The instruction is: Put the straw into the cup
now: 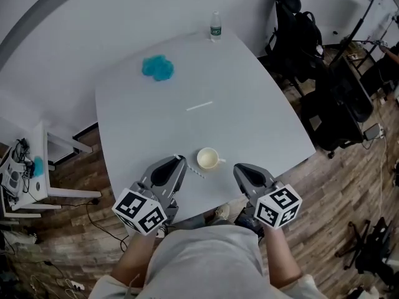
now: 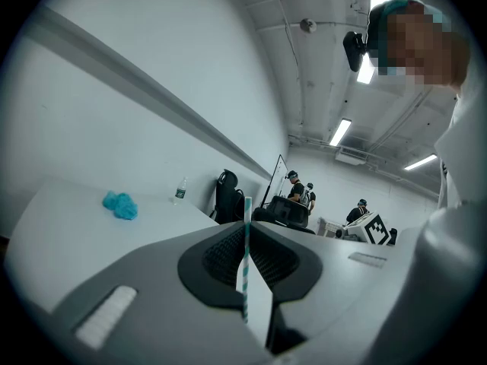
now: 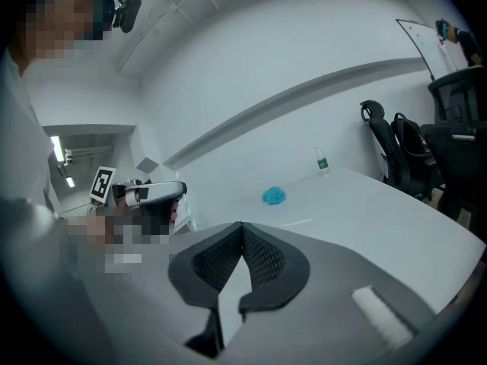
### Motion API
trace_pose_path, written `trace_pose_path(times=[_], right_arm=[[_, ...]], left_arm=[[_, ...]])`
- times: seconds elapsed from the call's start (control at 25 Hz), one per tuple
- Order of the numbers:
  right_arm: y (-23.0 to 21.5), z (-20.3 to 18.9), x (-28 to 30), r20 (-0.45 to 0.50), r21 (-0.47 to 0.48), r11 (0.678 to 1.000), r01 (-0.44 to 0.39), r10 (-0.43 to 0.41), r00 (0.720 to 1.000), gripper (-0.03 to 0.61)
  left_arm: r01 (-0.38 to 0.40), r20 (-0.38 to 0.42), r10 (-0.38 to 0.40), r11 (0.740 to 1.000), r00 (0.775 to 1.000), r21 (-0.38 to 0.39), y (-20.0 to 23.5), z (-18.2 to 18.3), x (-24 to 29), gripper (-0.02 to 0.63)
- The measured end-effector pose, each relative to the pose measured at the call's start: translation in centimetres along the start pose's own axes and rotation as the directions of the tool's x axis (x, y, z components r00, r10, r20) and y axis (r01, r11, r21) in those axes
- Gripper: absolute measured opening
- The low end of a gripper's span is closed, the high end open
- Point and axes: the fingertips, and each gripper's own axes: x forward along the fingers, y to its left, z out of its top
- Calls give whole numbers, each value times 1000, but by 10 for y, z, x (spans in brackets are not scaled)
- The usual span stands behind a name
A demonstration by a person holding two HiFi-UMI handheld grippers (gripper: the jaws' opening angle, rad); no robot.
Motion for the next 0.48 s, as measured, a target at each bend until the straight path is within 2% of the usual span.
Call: trace_pose_path(times=[0.48], right_arm=[[-19, 0, 9, -26, 8, 999, 49, -49, 998, 6]], left_arm=[[20, -2, -20, 999, 1000, -24, 23, -3, 25, 37]])
